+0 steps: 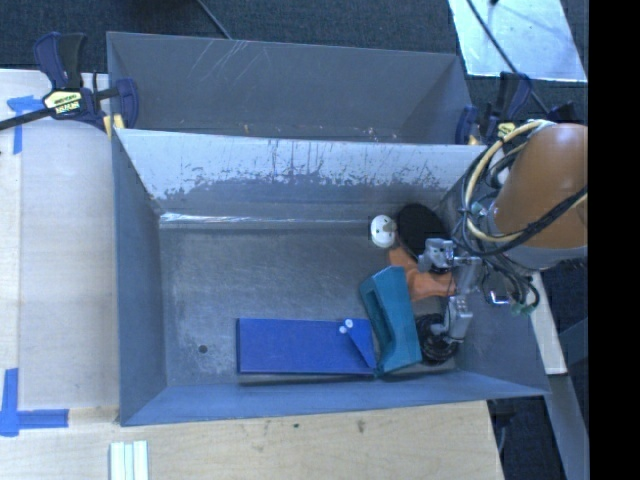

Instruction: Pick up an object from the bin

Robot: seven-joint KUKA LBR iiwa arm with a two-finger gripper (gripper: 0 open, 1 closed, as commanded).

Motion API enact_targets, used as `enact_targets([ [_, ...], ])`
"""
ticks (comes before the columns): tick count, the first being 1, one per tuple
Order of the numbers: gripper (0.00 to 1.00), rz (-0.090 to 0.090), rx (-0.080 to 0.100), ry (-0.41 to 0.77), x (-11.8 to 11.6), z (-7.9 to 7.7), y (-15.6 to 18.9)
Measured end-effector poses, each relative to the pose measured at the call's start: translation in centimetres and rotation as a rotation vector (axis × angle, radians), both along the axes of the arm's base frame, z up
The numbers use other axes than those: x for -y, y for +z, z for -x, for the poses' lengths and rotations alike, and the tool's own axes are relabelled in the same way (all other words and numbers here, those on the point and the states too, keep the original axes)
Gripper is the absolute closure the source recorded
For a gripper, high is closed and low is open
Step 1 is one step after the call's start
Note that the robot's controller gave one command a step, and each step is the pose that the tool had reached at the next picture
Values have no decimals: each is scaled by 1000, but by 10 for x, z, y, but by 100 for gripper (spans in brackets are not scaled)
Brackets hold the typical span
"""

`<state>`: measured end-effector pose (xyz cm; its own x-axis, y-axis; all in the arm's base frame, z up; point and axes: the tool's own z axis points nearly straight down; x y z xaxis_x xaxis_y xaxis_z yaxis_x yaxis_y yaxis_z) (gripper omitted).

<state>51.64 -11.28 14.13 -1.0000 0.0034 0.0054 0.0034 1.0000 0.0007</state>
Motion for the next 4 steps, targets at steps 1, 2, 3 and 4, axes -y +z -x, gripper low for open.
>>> enact_targets([
  [1, 0, 1, 8, 3, 0, -2, 4],
  [2, 0, 2, 11, -71, -4, -20, -27],
  [3, 0, 4, 19, -139, -3, 5, -63],
  [4, 100, 4, 16, -257, -24, -14, -69],
])
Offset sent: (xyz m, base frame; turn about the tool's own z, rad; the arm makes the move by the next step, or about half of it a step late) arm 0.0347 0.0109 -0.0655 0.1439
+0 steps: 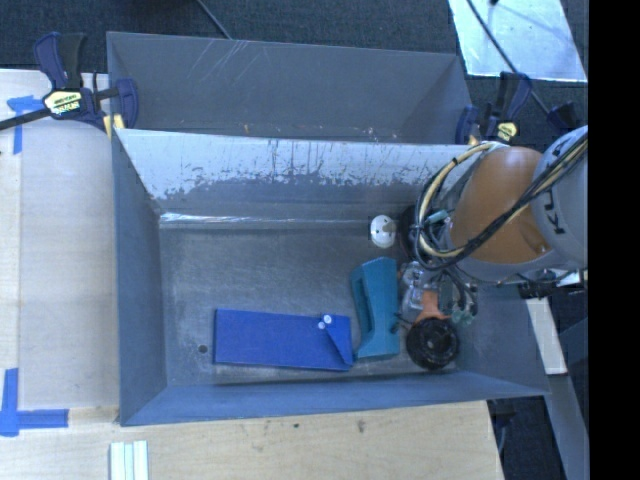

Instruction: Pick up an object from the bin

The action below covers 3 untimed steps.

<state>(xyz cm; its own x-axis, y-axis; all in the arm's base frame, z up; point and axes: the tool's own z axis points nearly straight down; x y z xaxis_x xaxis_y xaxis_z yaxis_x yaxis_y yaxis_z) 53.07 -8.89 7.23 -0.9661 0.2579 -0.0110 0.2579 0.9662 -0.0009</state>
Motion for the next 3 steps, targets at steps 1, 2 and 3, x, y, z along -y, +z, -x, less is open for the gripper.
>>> enact_targets([
  [1, 0, -1, -5, 1, -1, 2, -2],
  [2, 100, -1, -3, 1, 0, 1, -1],
  [3, 0, -2, -6, 2, -1, 2, -2],
])
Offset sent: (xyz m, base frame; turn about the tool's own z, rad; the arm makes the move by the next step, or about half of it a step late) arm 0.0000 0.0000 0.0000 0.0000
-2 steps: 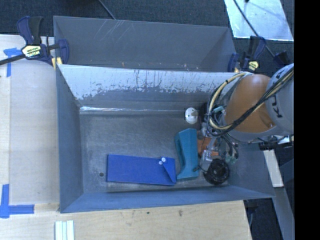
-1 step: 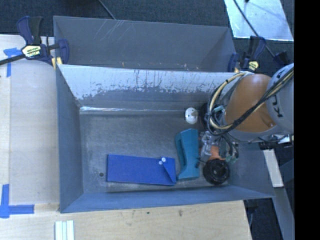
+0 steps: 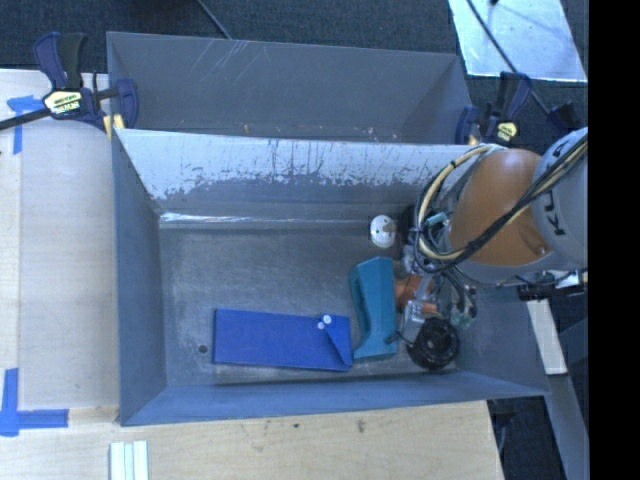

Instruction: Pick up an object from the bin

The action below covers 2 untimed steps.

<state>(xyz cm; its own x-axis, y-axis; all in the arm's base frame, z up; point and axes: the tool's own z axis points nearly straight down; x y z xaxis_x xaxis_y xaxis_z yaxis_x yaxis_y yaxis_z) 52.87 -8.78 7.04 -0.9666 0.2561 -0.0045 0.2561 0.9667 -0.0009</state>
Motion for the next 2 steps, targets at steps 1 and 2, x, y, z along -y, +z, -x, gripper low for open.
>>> enact_targets([
  [1, 100, 1, 3, 0, 1, -1, 1],
  [2, 0, 0, 0, 0, 0, 0, 0],
])
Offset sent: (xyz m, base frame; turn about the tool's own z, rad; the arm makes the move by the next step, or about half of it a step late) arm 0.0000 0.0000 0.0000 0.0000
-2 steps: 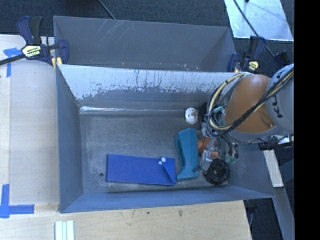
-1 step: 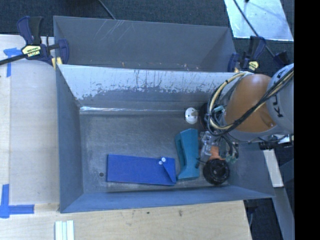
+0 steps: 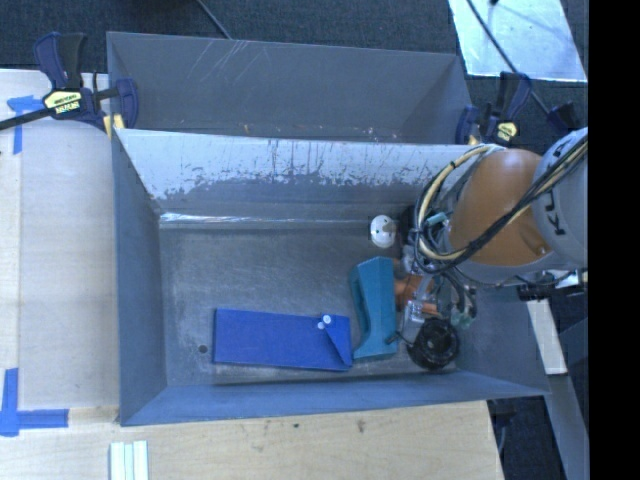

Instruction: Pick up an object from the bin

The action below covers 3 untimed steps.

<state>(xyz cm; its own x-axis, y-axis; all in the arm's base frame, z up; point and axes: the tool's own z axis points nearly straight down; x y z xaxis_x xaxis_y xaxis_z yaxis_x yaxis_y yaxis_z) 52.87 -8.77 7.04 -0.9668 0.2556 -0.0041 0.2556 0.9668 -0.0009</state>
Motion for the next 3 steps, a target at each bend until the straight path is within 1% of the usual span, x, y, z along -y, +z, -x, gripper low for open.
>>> enact_targets([
  [1, 100, 1, 2, 0, 0, -1, 1],
  [2, 0, 0, 0, 1, 0, 0, 0],
  [3, 100, 1, 3, 1, 0, -1, 1],
])
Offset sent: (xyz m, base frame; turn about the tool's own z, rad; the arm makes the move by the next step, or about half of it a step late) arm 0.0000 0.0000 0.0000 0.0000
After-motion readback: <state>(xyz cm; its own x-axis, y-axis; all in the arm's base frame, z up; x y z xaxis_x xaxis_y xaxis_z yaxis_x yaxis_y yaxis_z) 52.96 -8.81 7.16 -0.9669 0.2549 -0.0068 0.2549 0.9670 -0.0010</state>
